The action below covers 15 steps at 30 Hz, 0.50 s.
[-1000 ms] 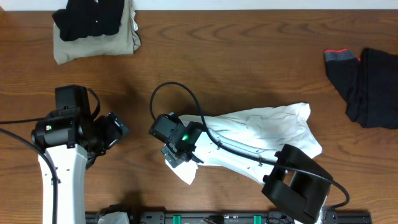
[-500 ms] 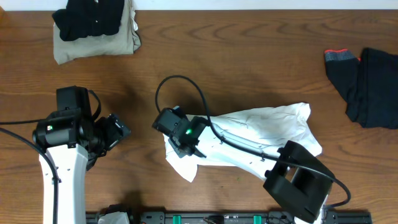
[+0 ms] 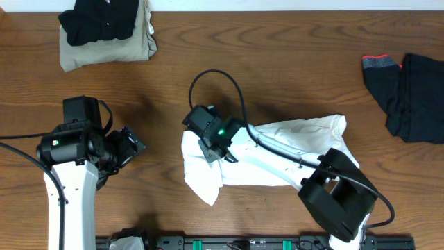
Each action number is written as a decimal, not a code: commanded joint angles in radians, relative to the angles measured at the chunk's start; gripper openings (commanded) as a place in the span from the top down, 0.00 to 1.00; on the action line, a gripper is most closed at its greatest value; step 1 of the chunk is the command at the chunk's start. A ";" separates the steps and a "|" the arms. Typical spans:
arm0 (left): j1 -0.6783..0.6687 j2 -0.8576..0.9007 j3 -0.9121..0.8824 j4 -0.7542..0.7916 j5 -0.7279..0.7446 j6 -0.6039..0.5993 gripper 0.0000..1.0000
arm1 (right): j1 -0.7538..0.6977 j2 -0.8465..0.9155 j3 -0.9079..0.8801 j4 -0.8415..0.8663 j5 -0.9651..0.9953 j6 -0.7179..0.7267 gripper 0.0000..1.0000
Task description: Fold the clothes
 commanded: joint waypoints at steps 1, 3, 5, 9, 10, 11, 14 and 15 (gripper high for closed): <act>0.004 -0.006 -0.007 -0.006 -0.016 0.003 0.02 | -0.035 -0.005 0.015 -0.003 0.038 0.003 0.99; 0.004 -0.006 -0.007 -0.006 -0.016 0.003 0.02 | -0.052 -0.005 0.015 -0.012 0.040 0.003 0.99; 0.004 -0.006 -0.007 -0.006 -0.016 0.003 0.02 | -0.069 -0.005 0.015 -0.027 0.054 0.005 0.99; 0.004 -0.006 -0.007 -0.006 -0.016 0.003 0.02 | -0.092 -0.005 0.015 -0.068 0.117 0.030 0.77; 0.004 -0.006 -0.007 -0.006 -0.016 0.003 0.02 | -0.097 -0.005 0.015 -0.078 0.135 0.030 0.70; 0.004 -0.006 -0.007 -0.006 -0.016 0.003 0.02 | -0.101 -0.005 0.016 -0.087 0.148 0.037 0.68; 0.004 -0.006 -0.007 -0.006 -0.016 0.003 0.02 | -0.113 -0.007 0.026 -0.123 0.158 0.045 0.48; 0.004 -0.006 -0.007 -0.006 -0.016 0.003 0.02 | -0.115 -0.009 0.032 -0.139 0.158 0.050 0.43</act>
